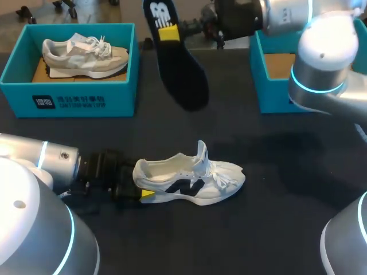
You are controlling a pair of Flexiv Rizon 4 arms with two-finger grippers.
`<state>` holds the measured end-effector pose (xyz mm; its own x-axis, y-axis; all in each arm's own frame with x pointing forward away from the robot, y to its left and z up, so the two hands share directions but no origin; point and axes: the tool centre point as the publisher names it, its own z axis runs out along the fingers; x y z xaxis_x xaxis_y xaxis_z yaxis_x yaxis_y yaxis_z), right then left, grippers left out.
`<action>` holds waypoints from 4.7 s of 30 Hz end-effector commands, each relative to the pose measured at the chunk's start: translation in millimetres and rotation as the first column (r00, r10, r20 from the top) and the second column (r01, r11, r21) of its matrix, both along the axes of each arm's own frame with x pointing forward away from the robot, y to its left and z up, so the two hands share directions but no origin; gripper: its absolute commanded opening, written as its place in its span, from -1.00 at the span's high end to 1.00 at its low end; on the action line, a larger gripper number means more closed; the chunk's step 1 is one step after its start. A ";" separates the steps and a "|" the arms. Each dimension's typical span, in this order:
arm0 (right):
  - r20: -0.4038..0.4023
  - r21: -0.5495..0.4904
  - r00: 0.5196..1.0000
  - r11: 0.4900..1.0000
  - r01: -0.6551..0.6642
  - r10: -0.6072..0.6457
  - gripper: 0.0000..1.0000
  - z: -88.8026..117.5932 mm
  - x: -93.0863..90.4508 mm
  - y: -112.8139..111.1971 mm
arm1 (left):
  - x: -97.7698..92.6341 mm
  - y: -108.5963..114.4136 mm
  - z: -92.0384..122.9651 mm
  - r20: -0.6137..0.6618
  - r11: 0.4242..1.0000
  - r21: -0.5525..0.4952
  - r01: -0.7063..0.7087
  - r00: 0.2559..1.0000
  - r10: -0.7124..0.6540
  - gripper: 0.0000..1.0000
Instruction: Take the shoe out of the shoebox, open the shoe tongue, remove and reinsert the insole, then place the shoe into the shoebox
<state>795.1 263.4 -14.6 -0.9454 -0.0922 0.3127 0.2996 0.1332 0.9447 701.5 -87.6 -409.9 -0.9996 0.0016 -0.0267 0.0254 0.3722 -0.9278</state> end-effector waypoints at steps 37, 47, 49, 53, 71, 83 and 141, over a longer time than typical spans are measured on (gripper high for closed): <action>-0.296 0.015 0.933 0.975 0.221 -0.207 1.00 75.5 -37.6 -52.5 | 0.2 -0.4 -1.1 0.000 1.000 0.002 0.001 1.000 -0.001 1.00; -0.354 -0.070 0.915 0.981 0.179 -0.192 1.00 94.8 -40.7 -58.9 | 0.2 -0.4 -1.1 0.000 1.000 0.002 0.001 1.000 -0.001 1.00; -0.366 -0.075 0.910 0.981 0.178 -0.193 1.00 96.0 -42.9 -61.0 | 0.2 -0.4 -1.1 0.000 1.000 0.002 0.001 1.000 -0.001 1.00; -0.384 -0.088 0.903 0.981 0.173 -0.193 1.00 97.1 -51.7 -62.7 | 0.2 -0.4 -1.1 0.000 1.000 0.002 0.001 1.000 -0.001 1.00; -0.499 -0.045 0.853 0.987 0.152 -0.154 1.00 90.9 -112.6 -52.3 | 0.2 -0.4 -1.1 0.000 1.000 0.002 0.001 1.000 -0.001 1.00; -0.524 -0.007 0.839 0.986 0.169 -0.147 1.00 86.1 -143.1 -45.9 | 0.2 -0.4 -1.1 0.000 1.000 0.002 0.001 1.000 -0.001 1.00; -0.544 -0.031 0.827 0.988 0.152 -0.144 1.00 86.7 -155.1 -45.6 | -15.8 40.8 52.5 -0.034 0.976 0.210 -0.062 0.997 0.071 -1.00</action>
<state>640.0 214.5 73.1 -0.6271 0.0247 0.7786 0.7789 0.0360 0.6262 688.7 -48.2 -360.6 -0.9980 -0.0619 0.0093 -0.0418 0.5487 -0.8350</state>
